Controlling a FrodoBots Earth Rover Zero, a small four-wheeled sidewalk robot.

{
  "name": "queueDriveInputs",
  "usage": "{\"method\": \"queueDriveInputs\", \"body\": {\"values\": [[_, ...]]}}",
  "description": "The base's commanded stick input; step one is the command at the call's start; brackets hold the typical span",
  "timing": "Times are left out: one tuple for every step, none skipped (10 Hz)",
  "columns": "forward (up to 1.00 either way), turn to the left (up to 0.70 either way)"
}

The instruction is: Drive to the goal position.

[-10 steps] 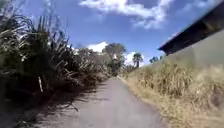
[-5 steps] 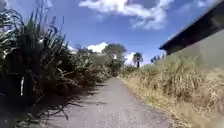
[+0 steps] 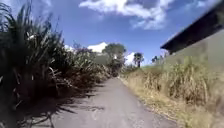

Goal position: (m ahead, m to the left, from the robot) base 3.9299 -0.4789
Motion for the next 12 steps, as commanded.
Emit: {"method": "queueDriveInputs", "body": {"values": [[0.70,0.00],[0.70,0.00],[0.70,0.00],[0.70,0.13],[0.70,0.08],[0.70,0.03],[0.70,0.00],[0.70,0.00],[0.70,0.00],[0.70,0.00],[0.70,0.00],[0.70,0.00]]}}
